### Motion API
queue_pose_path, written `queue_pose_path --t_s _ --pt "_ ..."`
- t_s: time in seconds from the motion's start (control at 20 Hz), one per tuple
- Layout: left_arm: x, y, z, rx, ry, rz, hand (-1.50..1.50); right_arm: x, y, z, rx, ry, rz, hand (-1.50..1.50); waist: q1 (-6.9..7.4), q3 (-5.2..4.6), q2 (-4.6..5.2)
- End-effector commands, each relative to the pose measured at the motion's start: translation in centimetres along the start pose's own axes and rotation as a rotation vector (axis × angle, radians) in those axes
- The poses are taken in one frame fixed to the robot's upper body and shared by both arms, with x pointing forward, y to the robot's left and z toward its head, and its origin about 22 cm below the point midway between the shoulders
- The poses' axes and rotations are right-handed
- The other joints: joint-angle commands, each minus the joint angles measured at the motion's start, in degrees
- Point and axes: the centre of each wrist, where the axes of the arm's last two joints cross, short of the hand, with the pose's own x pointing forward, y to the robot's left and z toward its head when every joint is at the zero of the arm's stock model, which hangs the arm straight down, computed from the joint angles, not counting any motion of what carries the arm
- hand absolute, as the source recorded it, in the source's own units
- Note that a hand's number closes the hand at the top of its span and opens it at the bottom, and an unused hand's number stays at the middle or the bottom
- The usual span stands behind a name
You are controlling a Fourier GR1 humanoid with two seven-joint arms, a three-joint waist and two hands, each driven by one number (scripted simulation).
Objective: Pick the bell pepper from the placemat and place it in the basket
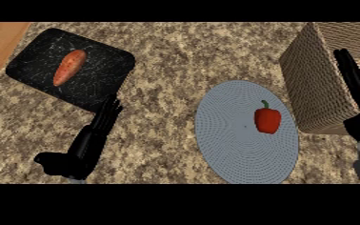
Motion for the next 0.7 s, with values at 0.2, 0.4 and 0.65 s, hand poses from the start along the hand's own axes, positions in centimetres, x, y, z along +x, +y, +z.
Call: queue_pose_path --t_s 0.2,0.4,0.65 --pt "3.3 6.7 -2.6 0.231 0.069 -0.204 0.00 6.2 -1.4 -4.6 0.169 -0.393 -0.164 1.50 1.30 -0.30 0.08" --pt "4.4 6.3 -4.0 0.201 0.106 -0.198 0.00 7.8 2.3 -3.6 0.593 -0.561 0.295 -1.50 2.84 -0.48 0.45" --pt "4.6 7.9 -5.0 0.253 0.179 -0.203 0.00 2.0 12.5 -1.3 0.482 -0.694 0.324 -1.50 0.48 -0.70 -0.39"
